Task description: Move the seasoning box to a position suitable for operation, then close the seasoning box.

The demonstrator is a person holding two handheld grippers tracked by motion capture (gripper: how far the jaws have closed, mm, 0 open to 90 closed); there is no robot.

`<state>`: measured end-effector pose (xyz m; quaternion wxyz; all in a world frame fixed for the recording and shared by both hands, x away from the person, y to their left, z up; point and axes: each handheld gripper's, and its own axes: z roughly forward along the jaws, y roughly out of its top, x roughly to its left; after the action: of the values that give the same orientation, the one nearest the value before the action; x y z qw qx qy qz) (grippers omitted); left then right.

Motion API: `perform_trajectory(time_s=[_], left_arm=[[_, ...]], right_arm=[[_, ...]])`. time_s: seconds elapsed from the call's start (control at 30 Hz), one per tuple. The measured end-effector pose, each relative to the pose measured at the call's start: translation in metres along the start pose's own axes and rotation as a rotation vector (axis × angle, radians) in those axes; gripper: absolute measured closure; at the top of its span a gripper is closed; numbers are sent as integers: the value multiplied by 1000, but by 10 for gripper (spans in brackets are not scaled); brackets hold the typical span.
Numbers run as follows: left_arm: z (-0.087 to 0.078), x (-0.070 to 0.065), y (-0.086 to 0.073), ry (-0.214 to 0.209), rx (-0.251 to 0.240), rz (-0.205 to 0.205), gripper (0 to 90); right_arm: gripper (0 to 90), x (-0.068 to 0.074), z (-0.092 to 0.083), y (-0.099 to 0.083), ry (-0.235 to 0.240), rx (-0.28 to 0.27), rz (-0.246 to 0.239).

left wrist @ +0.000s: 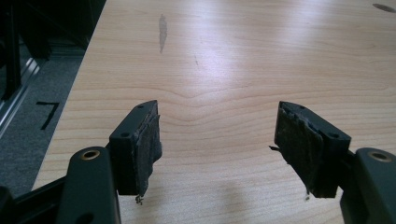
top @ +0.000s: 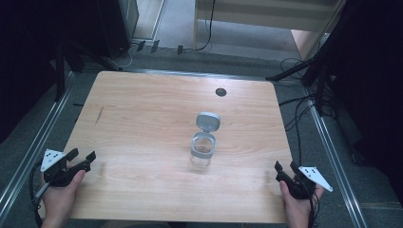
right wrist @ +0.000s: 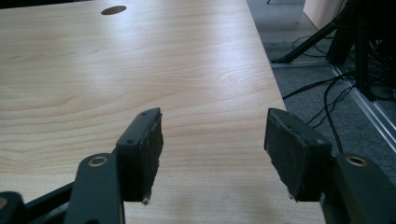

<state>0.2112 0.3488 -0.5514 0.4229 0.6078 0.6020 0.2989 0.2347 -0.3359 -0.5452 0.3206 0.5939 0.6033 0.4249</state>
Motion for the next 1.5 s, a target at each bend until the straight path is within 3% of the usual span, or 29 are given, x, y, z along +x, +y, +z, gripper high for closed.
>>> perform_trajectory(time_s=[0.1, 0.13, 0.17, 0.2, 0.33, 0.63, 0.83, 0.93, 0.97, 1.27, 1.33, 1.5], left_arm=[[0, 0, 0, 2, 4, 4, 319], [0, 0, 0, 3, 3, 4, 319], [0, 0, 0, 1, 3, 4, 320], [0, 0, 0, 1, 3, 4, 320], [0, 0, 0, -1, 7, 5, 326], [1, 1, 1, -13, 12, 3, 335], [1, 1, 0, -17, 12, -4, 337], [0, 1, 0, -17, 12, -4, 338], [1, 1, 0, -16, 12, -4, 339], [1, 0, 1, -4, 14, 2, 330], [0, 1, 0, 1, 11, -10, 266], [-1, 1, 0, 3, -4, -14, 221]], right_arm=[[409, 0, 0, 0, 1, -2, -3], [441, 1, -1, 0, -3, -7, -4], [531, 1, -1, -1, 6, -17, -7], [531, 1, -1, -1, 6, -17, -7], [688, -2, -1, 0, 64, -16, 14], [740, 5, 1, 8, 58, 13, 49], [825, 18, 3, 16, 85, 6, 42], [871, 29, 7, 21, 91, 11, 13], [900, 37, 10, 23, 112, 13, -8], [900, 62, 16, 37, 213, 22, -30], [900, 74, 21, 42, 242, 17, -41], [900, 88, 25, 51, 269, 1, -69]])
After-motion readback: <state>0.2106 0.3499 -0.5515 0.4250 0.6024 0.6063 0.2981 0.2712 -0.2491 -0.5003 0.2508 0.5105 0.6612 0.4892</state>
